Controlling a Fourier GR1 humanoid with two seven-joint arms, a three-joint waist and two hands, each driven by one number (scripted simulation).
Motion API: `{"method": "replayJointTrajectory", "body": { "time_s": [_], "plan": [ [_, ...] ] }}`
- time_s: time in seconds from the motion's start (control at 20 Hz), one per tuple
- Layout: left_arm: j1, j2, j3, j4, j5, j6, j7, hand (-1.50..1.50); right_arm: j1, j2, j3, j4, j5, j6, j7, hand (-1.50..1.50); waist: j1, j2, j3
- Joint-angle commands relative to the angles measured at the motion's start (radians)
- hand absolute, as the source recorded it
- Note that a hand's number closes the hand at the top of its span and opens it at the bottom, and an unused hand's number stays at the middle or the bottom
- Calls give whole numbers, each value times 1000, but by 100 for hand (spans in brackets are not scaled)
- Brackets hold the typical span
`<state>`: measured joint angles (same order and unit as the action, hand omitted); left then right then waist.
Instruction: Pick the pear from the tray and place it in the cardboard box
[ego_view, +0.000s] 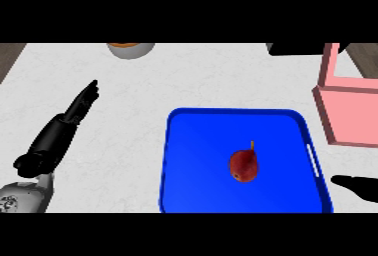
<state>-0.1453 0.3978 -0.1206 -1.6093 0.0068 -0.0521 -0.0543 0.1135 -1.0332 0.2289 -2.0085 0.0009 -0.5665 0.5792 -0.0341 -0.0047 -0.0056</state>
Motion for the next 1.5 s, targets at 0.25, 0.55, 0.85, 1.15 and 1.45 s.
{"method": "replayJointTrajectory", "body": {
  "time_s": [0.25,0.55,0.85,1.15,1.45],
  "plan": [
    [-77,-9,-10,50,9,-56,-5,0,-163,-169,149,-165,-39,322,417,-150,72,15,1],
    [-107,-30,-28,68,-8,-63,-24,0,-408,-106,265,-150,-137,494,669,-150,105,18,0],
    [-139,-60,-55,64,-31,-49,21,0,-609,-14,348,-28,-230,584,805,-150,114,17,0],
    [-135,-34,-8,115,-16,-73,-22,0,-714,126,473,55,-221,546,906,-150,81,10,0],
    [-123,-79,-34,120,-49,-38,-21,0,-834,254,547,237,-209,549,908,-150,68,9,1]
  ]
}}
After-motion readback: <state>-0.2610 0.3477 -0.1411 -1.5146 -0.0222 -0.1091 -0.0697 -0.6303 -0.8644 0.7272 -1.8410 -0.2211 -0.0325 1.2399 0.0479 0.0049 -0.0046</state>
